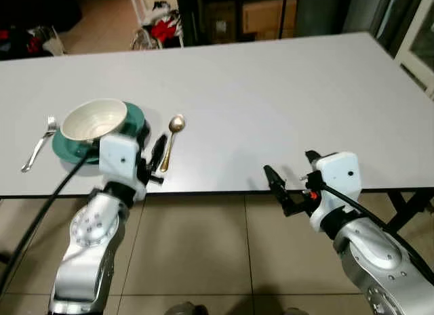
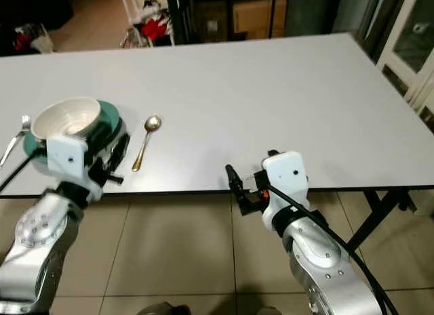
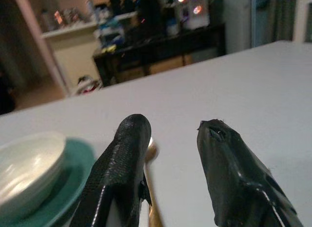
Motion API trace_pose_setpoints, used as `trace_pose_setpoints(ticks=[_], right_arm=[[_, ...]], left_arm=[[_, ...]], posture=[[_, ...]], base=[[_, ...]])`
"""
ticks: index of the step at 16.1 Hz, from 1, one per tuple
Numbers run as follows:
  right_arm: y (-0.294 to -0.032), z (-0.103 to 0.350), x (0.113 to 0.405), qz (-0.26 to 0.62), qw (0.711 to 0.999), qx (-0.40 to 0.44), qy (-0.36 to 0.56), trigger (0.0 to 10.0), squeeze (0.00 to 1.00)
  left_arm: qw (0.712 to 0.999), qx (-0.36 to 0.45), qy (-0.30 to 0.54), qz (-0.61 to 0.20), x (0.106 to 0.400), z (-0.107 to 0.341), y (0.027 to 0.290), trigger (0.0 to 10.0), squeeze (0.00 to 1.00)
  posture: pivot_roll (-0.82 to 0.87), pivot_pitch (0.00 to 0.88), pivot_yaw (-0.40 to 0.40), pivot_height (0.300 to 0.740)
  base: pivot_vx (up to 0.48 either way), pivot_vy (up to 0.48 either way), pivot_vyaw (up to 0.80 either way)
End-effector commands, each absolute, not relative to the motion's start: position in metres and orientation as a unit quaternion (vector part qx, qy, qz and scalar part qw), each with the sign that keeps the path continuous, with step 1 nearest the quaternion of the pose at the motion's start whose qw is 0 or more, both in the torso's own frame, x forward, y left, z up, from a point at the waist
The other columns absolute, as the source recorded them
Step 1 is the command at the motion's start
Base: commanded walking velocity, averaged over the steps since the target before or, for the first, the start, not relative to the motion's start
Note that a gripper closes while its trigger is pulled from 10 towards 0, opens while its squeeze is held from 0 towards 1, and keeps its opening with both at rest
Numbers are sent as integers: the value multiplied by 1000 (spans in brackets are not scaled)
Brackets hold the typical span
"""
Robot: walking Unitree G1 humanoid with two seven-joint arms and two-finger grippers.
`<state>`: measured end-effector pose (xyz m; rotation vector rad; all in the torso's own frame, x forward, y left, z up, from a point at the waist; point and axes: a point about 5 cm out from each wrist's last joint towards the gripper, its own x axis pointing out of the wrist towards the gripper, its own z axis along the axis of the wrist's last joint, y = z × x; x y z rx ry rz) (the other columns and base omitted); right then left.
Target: Setting the table
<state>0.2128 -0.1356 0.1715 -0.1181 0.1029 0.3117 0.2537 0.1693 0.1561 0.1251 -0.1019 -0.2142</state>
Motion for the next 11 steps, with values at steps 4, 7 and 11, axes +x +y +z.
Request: trace_pose_setpoints(ticks=[4,7,11], right_arm=[[-134,163,215,166,985,-27,42,10000,0],[-129,163,220,178,983,-29,39,10000,0],[-132,161,218,192,980,-21,40,10000,0]], left_arm=[[993,83,-33,-80,240,164,171,10000,0],[994,89,-6,-61,232,159,175,10000,0],[995,87,-4,-56,232,162,171,10000,0]], posture=[[35,0,69,740],[40,0,62,740],[33,0,66,740]], base=[[0,337,0],[0,336,0],[0,337,600]])
